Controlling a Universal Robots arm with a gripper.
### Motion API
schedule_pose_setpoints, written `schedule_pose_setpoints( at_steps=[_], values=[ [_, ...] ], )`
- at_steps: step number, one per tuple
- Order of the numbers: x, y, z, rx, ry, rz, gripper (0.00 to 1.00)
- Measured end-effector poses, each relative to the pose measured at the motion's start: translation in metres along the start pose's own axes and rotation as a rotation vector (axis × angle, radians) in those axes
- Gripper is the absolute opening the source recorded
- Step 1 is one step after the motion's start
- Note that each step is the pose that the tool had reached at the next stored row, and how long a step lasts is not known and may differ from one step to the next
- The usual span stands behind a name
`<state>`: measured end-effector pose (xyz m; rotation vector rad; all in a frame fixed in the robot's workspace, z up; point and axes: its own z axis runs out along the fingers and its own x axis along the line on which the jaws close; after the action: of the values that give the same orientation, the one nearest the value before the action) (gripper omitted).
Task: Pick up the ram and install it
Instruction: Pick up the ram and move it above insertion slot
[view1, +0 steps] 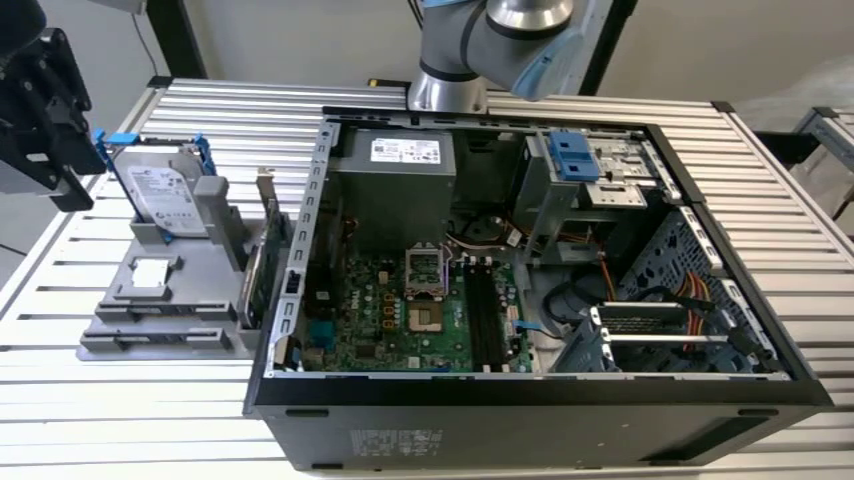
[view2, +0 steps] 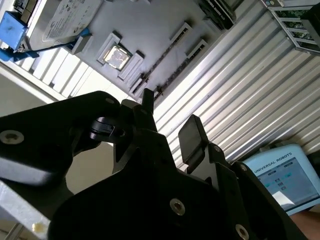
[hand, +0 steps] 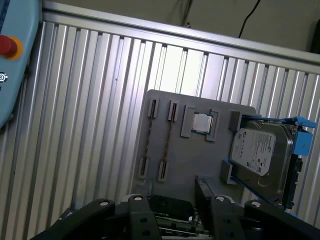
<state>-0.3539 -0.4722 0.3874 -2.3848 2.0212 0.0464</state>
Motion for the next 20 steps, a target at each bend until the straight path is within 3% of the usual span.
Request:
schedule_pose_setpoints(
  at_steps=[8, 20],
  values=[
    [0.0000, 0.0000, 0.0016, 0.0004, -0.0001, 0.013, 1.00],
    [0.0003, -0.0001, 0.0083, 0.0027, -0.0006, 0.082, 1.00]
  ],
)
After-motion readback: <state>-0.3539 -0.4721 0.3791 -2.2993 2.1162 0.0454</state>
